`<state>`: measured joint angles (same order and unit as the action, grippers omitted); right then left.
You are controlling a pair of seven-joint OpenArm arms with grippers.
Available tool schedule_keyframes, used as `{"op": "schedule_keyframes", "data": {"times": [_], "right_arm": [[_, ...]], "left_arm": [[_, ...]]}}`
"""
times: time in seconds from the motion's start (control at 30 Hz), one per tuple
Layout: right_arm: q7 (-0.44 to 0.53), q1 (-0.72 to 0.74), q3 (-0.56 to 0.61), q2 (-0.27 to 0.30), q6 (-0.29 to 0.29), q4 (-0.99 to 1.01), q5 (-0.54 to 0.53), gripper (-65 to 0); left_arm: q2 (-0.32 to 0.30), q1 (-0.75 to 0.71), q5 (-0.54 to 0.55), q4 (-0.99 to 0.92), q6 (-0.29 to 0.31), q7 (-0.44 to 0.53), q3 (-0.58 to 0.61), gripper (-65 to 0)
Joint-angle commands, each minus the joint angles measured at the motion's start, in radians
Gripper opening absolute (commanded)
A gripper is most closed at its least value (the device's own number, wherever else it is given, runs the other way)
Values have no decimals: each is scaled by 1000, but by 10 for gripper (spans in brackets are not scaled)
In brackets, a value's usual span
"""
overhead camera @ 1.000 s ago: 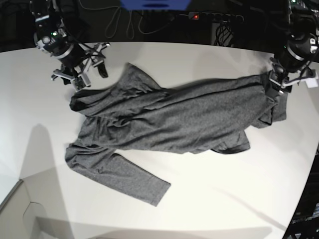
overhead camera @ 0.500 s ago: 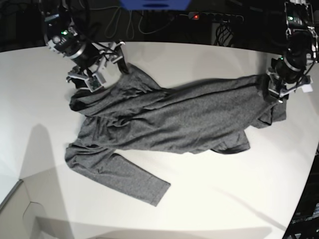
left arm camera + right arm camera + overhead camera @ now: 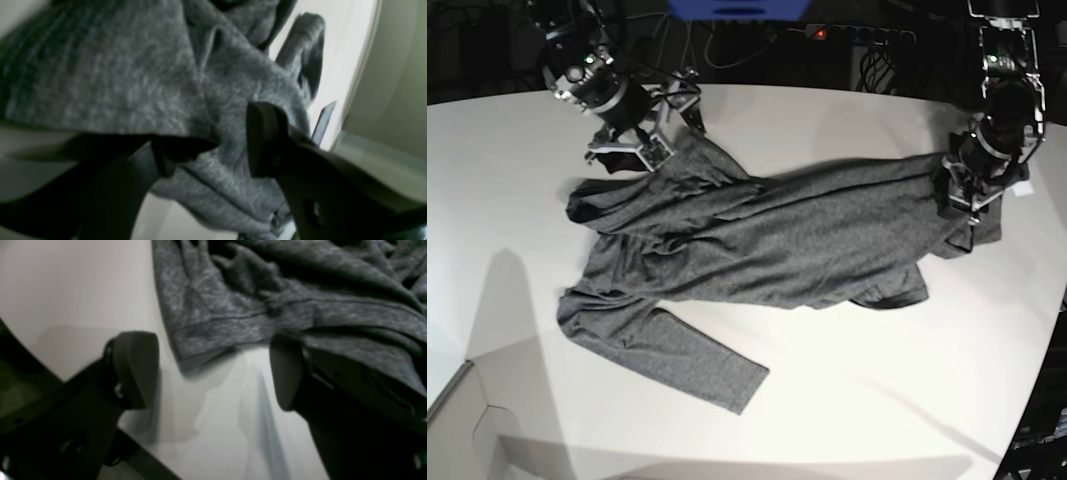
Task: Layout the t-shirt on the table in an organized manner, then fold the t-shirt properly
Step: 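Pull the held edges apart with both grippers to straighten the shirt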
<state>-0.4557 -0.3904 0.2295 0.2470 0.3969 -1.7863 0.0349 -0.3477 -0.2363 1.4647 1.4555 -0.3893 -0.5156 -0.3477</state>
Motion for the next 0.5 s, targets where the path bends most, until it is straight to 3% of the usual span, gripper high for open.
{"op": "schedule_keyframes", "data": {"times": [0.0, 0.27, 0.33, 0.47], "right_arm": [[24, 3, -3, 5, 3, -8, -5, -124], [24, 6, -3, 12, 3, -5, -3, -124], [24, 6, -3, 12, 3, -5, -3, -124], [24, 8, -3, 12, 3, -4, -3, -124]], "left_arm": [[-15, 25, 19, -14, -18, -2, -20, -334], [-6, 151, 19, -160, -18, -2, -27, -334], [34, 183, 19, -181, -18, -2, -26, -334], [98, 239, -106, -230, -17, -10, -26, -335]]}}
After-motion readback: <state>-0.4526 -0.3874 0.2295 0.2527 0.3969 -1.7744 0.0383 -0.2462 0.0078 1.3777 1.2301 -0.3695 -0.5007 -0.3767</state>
